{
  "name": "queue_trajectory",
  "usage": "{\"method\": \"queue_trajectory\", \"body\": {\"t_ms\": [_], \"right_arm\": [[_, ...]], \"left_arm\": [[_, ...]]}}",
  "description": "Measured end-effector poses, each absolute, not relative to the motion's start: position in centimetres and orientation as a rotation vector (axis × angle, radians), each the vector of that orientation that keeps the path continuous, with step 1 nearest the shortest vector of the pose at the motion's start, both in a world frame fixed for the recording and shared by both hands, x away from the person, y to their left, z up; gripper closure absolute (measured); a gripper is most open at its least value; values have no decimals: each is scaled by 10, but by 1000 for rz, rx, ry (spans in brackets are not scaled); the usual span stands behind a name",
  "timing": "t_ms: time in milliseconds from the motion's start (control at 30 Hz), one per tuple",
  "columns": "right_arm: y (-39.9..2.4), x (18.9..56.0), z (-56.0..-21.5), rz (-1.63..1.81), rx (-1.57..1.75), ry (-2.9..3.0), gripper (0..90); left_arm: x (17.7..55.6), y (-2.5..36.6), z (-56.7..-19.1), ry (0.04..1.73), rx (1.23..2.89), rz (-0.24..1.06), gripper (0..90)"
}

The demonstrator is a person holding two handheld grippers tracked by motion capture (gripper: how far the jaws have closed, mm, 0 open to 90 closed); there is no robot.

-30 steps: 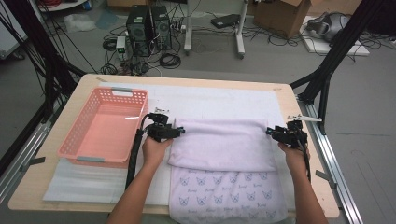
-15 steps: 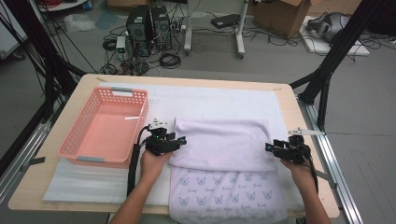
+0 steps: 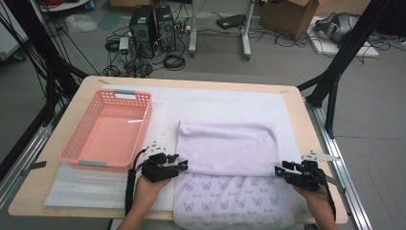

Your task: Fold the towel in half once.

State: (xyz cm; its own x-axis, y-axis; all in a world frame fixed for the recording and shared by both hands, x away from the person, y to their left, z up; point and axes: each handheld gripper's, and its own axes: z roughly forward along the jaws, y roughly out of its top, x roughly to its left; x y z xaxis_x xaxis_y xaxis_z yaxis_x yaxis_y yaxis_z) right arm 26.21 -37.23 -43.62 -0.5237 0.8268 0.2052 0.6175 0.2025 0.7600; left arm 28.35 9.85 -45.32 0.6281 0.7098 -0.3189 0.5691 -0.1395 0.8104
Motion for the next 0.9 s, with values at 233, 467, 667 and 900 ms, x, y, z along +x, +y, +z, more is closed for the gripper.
{"method": "queue_trajectory", "body": {"t_ms": [233,467,667,900], "right_arm": [[-373,257,-441,1204,1312,2243,867],[-384,244,-431,1273,1312,2186,870],[-385,230,-429,1292,1307,2184,870],[-395,205,-422,1310,1302,2149,870]], "left_arm": [[271,92,-451,1028,1865,216,843],[256,97,-441,993,1782,164,846],[236,98,-440,976,1758,147,844],[207,98,-436,944,1746,148,843]]}}
